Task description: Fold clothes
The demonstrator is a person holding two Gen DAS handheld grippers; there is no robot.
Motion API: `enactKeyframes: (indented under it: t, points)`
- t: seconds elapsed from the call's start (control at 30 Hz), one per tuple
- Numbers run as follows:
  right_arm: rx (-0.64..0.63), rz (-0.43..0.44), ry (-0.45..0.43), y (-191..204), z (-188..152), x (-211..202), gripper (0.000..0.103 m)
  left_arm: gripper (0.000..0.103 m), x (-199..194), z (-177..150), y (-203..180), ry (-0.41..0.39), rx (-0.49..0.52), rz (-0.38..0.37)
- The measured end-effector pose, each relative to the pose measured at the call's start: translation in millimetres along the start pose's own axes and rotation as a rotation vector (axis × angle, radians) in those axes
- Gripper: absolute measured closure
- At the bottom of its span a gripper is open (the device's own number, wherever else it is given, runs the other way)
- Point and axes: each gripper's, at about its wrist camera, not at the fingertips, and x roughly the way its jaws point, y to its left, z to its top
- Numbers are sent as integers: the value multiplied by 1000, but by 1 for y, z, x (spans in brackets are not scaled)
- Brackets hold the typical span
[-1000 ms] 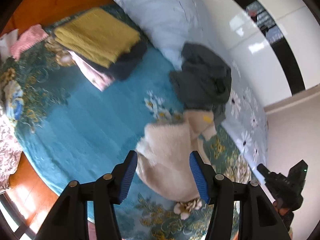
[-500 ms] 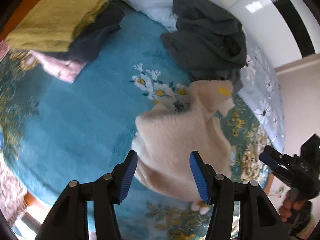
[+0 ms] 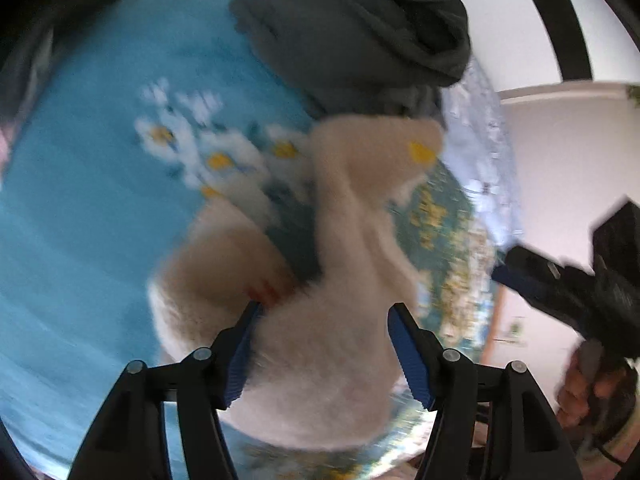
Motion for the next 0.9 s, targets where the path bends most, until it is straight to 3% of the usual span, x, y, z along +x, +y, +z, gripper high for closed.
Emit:
enactKeyframes:
  t: [0.13, 0.33, 0.47, 0.67, 0.8, 0.9]
  points:
    - [-100, -55, 51, 30, 11, 25, 39, 36, 12, -31, -1, 58, -54, -81]
    - [-286, -136, 191, 84, 16, 83, 36, 34, 21, -57, 2, 126, -85, -36]
    - [-337, -184, 259, 105, 11, 118, 36, 33, -16, -49, 34, 52, -193, -51]
    - [-314, -322, 321, 112, -4, 170, 33, 32, -81, -54, 96, -110, -370, 17]
    - [-287, -427, 311, 112, -11, 188, 33, 32, -111, -60, 131, -188, -495, 33]
    - [-298, -504, 290, 98, -12, 185, 34, 32, -117, -60, 138, -199, -515, 32]
